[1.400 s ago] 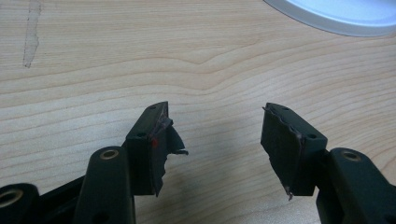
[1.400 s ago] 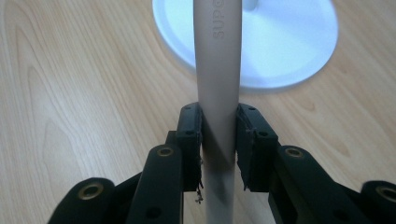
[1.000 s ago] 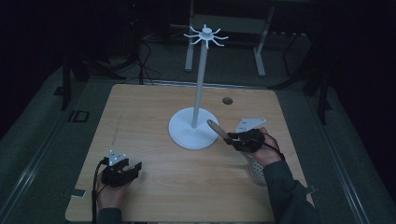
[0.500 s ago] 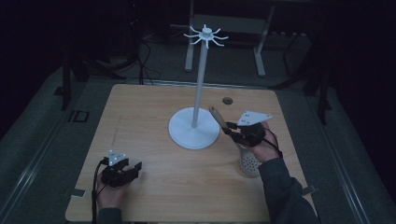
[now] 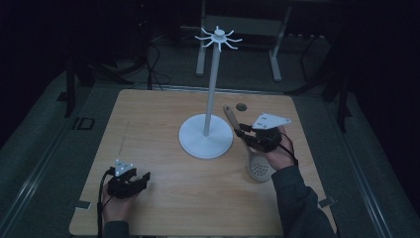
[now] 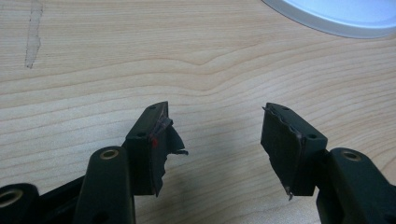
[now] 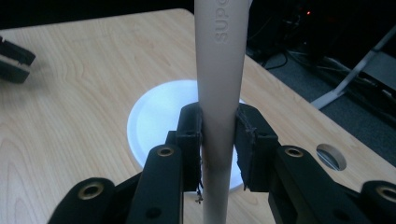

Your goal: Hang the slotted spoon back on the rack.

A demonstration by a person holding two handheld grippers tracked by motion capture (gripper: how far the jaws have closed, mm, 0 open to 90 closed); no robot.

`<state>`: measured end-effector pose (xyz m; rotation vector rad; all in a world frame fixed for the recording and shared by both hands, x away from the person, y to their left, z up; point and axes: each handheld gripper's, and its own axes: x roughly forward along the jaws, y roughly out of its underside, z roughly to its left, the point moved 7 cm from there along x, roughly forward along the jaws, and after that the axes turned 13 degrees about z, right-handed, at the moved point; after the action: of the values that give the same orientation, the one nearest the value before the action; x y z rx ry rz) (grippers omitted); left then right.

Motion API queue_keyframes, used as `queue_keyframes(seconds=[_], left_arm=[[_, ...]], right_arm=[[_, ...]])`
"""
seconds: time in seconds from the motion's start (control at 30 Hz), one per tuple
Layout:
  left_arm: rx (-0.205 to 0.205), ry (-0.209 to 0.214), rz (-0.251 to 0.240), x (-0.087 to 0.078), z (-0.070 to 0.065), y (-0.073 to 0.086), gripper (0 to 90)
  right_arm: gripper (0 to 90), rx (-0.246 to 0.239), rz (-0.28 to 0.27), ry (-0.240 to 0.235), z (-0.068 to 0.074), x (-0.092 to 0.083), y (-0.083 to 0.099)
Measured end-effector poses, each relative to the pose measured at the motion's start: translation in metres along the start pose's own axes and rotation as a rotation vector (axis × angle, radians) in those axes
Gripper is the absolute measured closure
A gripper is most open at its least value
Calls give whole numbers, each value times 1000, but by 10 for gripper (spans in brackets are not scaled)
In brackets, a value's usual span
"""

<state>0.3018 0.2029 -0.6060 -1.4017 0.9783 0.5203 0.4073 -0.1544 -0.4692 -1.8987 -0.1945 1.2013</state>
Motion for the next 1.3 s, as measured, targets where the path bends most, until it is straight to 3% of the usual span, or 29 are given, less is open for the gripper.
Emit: queue_keyframes(seconds=[0.83,1.3], left_arm=[[4,0,4,1,-1,0,426],[-3,0,-1,0,0,0,426]], right_arm=[[726,54,-145,84,-10,-24,-15],[726,73,-192,92,-9,-26,-23]])
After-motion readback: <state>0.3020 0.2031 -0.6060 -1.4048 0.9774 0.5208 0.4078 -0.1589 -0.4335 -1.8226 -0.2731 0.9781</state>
